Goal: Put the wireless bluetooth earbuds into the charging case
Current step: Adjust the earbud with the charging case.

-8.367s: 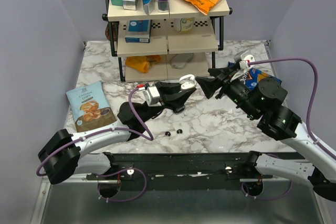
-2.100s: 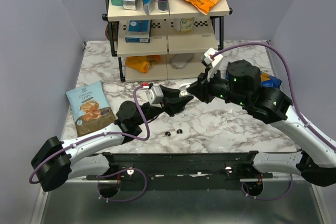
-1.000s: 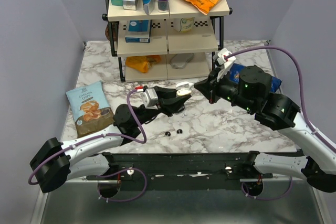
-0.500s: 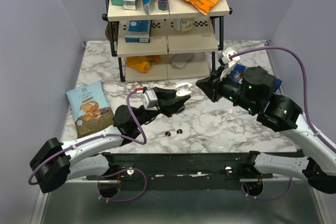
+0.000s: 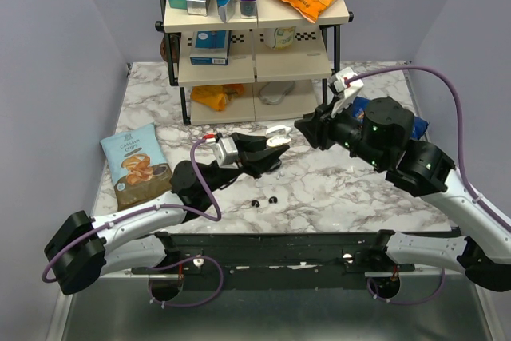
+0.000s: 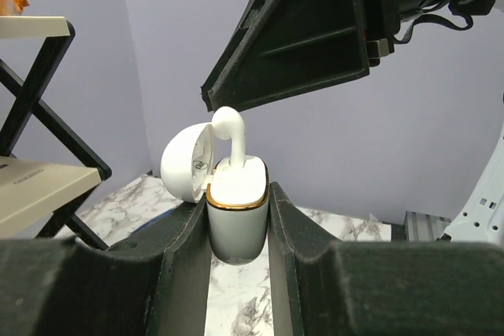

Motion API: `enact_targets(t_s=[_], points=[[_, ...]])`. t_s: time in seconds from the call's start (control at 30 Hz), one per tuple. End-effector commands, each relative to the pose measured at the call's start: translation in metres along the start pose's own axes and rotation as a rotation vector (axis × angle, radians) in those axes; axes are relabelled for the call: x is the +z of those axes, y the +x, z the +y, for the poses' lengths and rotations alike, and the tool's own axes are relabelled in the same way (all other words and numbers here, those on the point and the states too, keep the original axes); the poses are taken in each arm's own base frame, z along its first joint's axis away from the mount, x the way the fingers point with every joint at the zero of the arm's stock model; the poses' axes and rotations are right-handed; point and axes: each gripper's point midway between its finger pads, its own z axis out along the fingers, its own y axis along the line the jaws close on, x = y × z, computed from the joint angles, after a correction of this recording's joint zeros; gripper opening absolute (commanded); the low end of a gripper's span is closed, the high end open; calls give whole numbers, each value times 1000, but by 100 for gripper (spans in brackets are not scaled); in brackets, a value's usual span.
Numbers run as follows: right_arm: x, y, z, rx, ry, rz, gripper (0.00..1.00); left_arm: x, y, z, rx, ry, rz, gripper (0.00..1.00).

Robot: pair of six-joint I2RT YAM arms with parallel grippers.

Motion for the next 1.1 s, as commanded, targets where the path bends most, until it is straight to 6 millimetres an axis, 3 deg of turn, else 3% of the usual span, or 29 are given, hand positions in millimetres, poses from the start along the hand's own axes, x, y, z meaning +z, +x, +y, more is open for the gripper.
enact_targets(t_s=[0.0, 0.6, 1.07], points=[[0, -11, -4, -7, 22, -24, 41, -1, -17, -9, 28, 45, -53, 0], [-7, 5, 19, -2, -120, 15, 41, 4, -18, -5, 35, 31, -54, 0], [-5, 12, 3, 18, -25, 12, 41, 2, -18, -7, 31, 37, -54, 0]])
